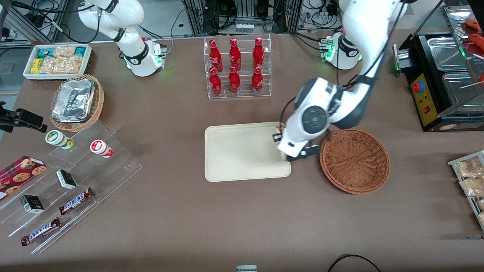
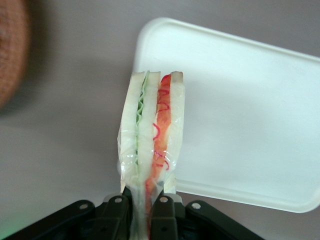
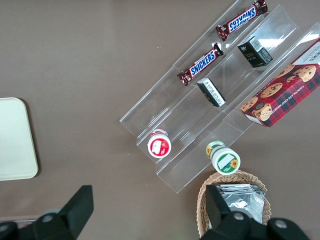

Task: Place sandwich from basket to tray
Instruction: 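Lift the sandwich and carry it with the left gripper over the tray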

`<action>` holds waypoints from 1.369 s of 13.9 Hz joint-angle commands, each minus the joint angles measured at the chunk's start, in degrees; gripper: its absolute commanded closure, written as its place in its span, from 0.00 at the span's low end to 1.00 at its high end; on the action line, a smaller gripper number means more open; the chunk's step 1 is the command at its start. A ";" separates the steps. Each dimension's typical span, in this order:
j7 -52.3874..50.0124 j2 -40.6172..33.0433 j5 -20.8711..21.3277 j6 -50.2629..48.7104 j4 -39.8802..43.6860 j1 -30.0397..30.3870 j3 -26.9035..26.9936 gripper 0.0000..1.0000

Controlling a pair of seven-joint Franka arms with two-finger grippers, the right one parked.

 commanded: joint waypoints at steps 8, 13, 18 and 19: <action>-16.10 15.07 6.90 5.83 15.70 -10.16 1.11 1.00; -16.19 17.62 7.17 6.09 16.76 -10.34 1.20 1.00; -15.41 18.42 6.82 6.71 17.20 -10.08 1.20 0.01; -15.40 18.42 6.90 6.71 17.20 -10.08 1.20 0.00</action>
